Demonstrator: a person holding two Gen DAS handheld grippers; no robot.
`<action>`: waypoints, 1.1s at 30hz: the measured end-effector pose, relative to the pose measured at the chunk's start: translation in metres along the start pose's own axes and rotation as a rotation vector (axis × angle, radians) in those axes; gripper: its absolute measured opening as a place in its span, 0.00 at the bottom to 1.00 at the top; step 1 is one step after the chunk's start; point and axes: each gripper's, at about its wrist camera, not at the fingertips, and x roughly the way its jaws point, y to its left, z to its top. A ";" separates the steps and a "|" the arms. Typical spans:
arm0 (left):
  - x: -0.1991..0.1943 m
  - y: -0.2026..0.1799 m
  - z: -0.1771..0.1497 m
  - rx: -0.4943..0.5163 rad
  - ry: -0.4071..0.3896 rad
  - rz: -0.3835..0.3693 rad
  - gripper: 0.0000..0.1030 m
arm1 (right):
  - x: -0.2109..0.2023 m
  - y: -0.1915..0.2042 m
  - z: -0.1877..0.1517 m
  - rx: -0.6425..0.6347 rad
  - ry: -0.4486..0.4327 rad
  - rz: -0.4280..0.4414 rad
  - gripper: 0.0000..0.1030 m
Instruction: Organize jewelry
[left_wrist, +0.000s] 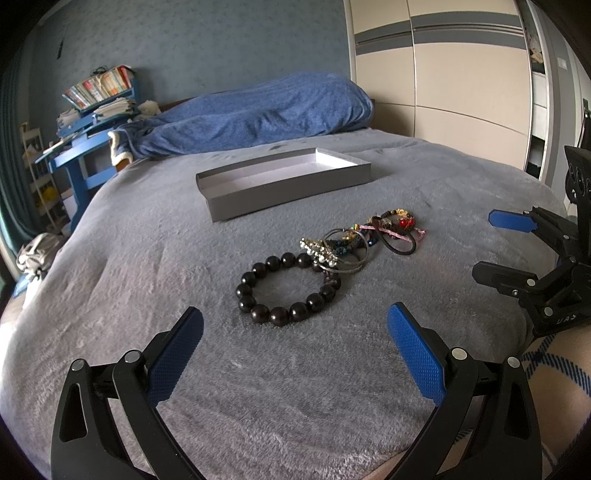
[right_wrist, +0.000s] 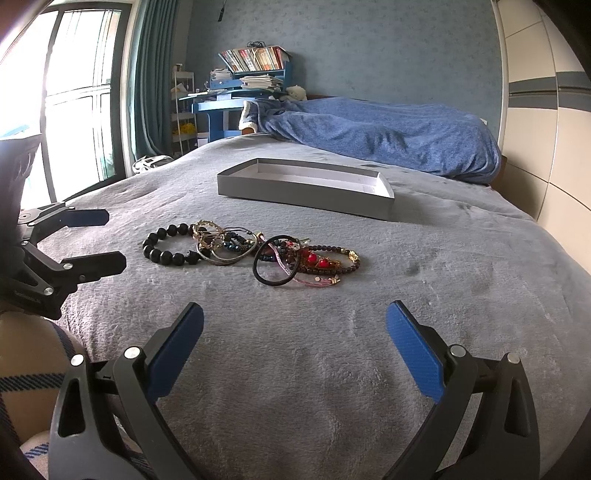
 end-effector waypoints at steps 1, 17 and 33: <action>0.000 0.000 0.000 0.000 0.000 0.000 0.96 | 0.000 0.000 0.000 0.000 0.000 0.000 0.95; 0.001 0.001 -0.001 0.000 0.002 0.001 0.96 | 0.000 0.000 0.000 0.001 0.000 0.000 0.95; 0.000 0.005 -0.004 -0.003 0.006 0.002 0.96 | 0.000 0.000 0.000 0.001 -0.001 -0.001 0.95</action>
